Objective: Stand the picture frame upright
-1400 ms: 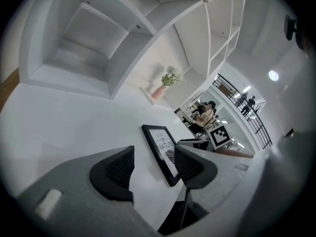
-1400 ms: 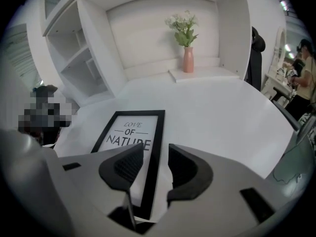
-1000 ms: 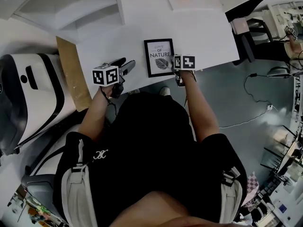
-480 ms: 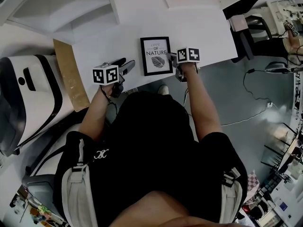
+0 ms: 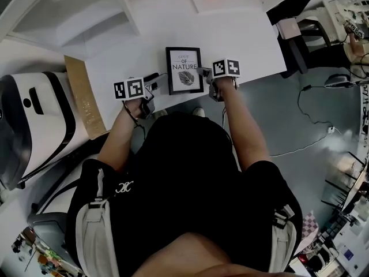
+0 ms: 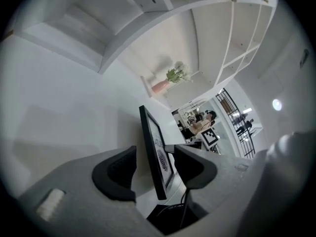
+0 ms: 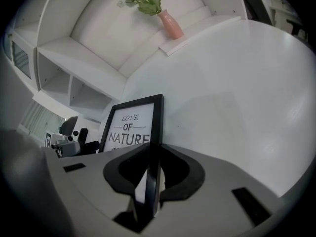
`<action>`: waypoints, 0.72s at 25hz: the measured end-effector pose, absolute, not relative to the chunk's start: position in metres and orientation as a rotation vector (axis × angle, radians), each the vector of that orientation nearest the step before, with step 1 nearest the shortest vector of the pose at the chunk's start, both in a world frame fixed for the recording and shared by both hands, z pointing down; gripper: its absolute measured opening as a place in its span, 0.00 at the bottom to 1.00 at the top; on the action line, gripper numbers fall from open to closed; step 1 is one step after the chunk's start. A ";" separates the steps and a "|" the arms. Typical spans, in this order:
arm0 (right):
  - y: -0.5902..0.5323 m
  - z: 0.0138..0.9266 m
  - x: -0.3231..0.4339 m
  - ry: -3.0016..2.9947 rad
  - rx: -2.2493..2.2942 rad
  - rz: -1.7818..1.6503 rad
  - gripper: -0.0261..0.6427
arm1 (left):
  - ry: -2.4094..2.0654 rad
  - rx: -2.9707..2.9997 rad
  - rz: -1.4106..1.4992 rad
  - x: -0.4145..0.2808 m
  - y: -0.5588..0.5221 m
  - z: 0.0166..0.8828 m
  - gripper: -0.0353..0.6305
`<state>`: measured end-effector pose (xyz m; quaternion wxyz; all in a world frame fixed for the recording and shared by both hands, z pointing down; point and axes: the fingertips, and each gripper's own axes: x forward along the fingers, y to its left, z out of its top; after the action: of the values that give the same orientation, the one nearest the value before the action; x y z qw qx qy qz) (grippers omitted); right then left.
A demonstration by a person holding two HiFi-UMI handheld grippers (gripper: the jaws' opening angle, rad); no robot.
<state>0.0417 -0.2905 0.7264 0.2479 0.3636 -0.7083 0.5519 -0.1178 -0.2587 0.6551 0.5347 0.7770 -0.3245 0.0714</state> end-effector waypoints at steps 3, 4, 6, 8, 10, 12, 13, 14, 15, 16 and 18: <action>-0.289 0.726 0.043 -1.938 0.967 1.498 0.15 | -0.780 1.807 0.212 -0.108 -0.262 0.666 0.43; -0.289 0.726 0.043 -1.942 0.960 1.495 0.15 | -0.786 1.795 0.231 -0.105 -0.264 0.671 0.42; -0.289 0.726 0.042 -1.953 0.948 1.490 0.15 | -0.787 1.769 0.251 -0.100 -0.267 0.677 0.42; -0.289 0.725 0.043 -1.961 0.935 1.488 0.15 | -0.783 1.750 0.249 -0.093 -0.270 0.680 0.41; -0.289 0.726 0.045 -1.965 0.928 1.479 0.15 | -0.790 1.745 0.258 -0.085 -0.273 0.684 0.38; -0.290 0.727 0.048 -1.969 0.924 1.463 0.15 | -0.799 1.744 0.284 -0.079 -0.275 0.689 0.31; -0.291 0.727 0.049 -1.972 0.923 1.456 0.15 | -0.805 1.740 0.291 -0.077 -0.275 0.690 0.22; -0.291 0.727 0.049 -1.975 0.923 1.452 0.15 | -0.811 1.730 0.290 -0.077 -0.276 0.691 0.20; -0.291 0.727 0.049 -1.977 0.922 1.452 0.15 | -0.815 1.719 0.284 -0.076 -0.276 0.691 0.20; -0.290 0.727 0.049 -1.980 0.920 1.456 0.15 | -0.814 1.711 0.277 -0.076 -0.275 0.690 0.20; -0.289 0.727 0.050 -1.984 0.918 1.467 0.15 | -0.810 1.710 0.268 -0.075 -0.274 0.688 0.19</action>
<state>0.0505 -0.2889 0.7268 0.2518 0.3374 -0.7294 0.5392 -0.0746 -0.2742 0.6877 0.5773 0.7306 -0.3461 0.1147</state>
